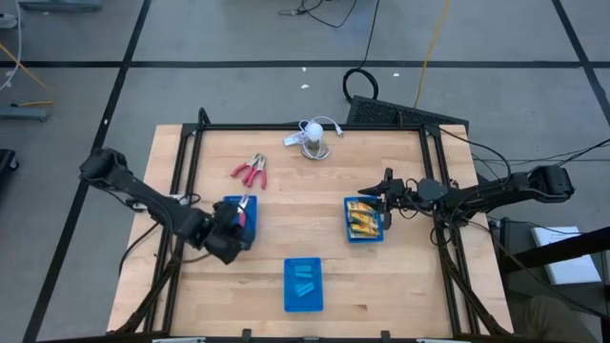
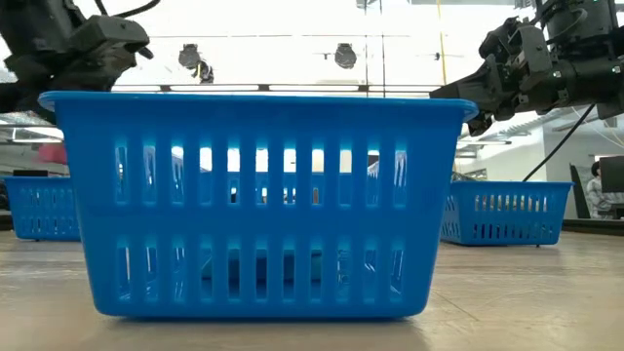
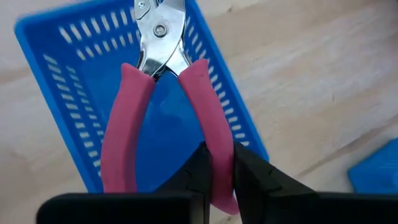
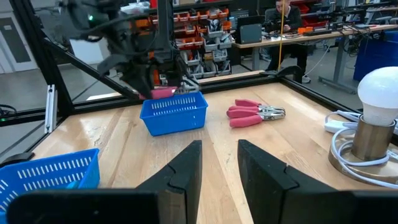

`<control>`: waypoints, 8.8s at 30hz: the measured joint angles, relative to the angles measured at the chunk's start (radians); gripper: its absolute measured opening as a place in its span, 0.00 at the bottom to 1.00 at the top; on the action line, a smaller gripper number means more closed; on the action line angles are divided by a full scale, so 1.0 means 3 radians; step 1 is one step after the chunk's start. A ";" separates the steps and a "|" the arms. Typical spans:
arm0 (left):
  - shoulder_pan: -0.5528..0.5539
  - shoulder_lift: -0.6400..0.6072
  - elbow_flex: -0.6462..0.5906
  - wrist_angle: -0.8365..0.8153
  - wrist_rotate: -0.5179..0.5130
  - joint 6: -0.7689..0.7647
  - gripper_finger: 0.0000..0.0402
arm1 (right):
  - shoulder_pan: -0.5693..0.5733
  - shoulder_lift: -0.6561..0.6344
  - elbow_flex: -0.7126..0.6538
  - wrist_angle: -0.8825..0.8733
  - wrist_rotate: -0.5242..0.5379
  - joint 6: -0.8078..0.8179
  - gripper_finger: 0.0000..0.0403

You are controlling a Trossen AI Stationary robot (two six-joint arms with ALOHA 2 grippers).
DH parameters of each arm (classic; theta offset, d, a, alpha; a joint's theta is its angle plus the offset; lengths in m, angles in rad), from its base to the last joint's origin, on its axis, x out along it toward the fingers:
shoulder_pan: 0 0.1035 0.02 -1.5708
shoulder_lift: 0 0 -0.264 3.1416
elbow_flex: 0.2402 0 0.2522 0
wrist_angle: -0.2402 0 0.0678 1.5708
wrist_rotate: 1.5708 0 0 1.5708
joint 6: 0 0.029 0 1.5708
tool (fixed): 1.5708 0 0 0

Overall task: Pick & Place School Supplies
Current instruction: Put the pink hole puncher into the top left blue bin

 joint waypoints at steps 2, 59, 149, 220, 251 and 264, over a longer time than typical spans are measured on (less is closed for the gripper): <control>-0.0028 0.0085 0.0000 -0.0001 0.0050 -0.0057 0.12 | 0.0000 0.0000 0.0000 0.0000 0.0000 0.0000 0.23; 0.0053 0.0424 0.0001 0.0150 0.0229 0.0495 0.38 | 0.0000 0.0000 0.0000 -0.0001 0.0000 0.0013 0.23; 0.2620 0.0978 0.0076 0.1443 0.0482 0.2985 0.53 | 0.0001 -0.0001 0.0001 -0.0019 -0.0001 0.0023 0.23; 0.0483 -0.0214 0.0450 0.0157 -0.0365 0.1478 0.11 | 0.0001 -0.0001 0.0001 -0.0051 -0.0001 0.0091 0.23; -0.0630 0.0433 0.0450 -0.0334 -0.0497 -0.0960 0.11 | 0.0002 -0.0001 0.0001 0.0003 -0.0013 0.0186 0.23; -0.0270 0.0453 -0.0019 0.0202 -0.0169 -0.0527 0.11 | 0.0003 -0.0001 0.0001 0.0001 -0.0014 0.0187 0.23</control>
